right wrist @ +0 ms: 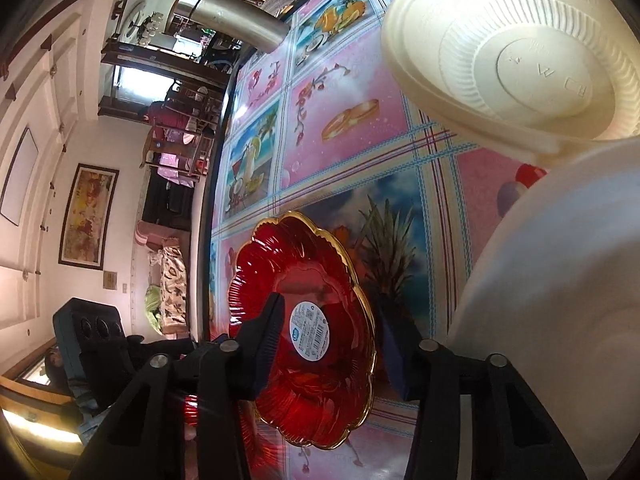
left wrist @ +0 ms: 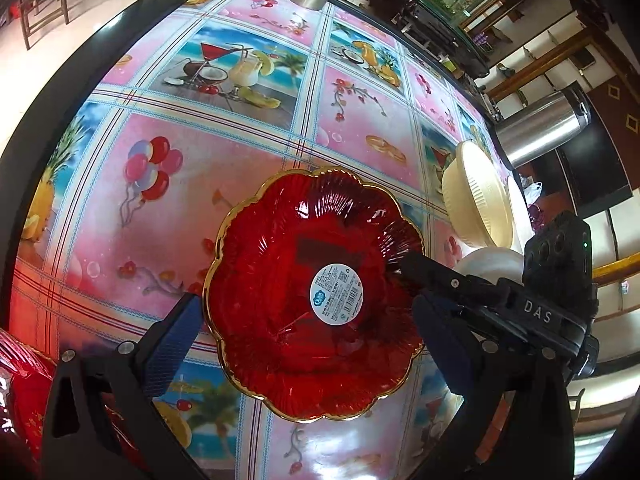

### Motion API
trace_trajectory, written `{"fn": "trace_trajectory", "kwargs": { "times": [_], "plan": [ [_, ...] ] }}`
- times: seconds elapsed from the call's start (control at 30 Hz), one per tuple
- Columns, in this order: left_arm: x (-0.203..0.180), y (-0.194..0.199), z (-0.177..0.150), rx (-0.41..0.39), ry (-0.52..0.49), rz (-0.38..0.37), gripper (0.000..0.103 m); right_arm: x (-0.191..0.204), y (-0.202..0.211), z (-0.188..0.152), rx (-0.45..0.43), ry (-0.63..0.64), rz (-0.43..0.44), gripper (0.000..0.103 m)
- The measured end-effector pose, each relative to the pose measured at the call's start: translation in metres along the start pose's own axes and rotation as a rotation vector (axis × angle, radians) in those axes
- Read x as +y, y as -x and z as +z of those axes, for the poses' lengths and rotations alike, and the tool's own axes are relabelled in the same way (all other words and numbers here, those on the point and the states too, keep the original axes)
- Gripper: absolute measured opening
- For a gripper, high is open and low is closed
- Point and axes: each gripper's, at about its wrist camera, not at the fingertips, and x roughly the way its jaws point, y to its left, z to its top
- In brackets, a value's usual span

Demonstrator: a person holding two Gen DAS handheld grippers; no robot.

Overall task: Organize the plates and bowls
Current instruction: 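Close the left gripper on the red plate rim while the right gripper grips it too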

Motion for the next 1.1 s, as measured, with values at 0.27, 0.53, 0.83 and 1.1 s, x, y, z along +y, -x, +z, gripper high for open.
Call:
{"fn": "trace_trajectory", "kwargs": {
  "times": [0.27, 0.53, 0.83, 1.1],
  "plan": [
    [0.006, 0.003, 0.003, -0.041, 0.004, 0.059, 0.065, -0.008, 0.005, 0.001, -0.031, -0.006, -0.058, 0.013],
    [0.009, 0.003, 0.005, -0.069, -0.006, 0.15, 0.034, -0.007, 0.009, 0.0, -0.054, 0.013, -0.087, 0.009],
    [0.016, -0.012, 0.005, -0.018, 0.042, 0.162, 0.03, -0.009, 0.003, 0.003, -0.038, 0.004, -0.071, 0.007],
    [0.017, -0.001, 0.002, -0.071, 0.036, 0.18, 0.009, -0.011, 0.005, 0.003, -0.051, -0.003, -0.073, 0.007]
  ]
}}
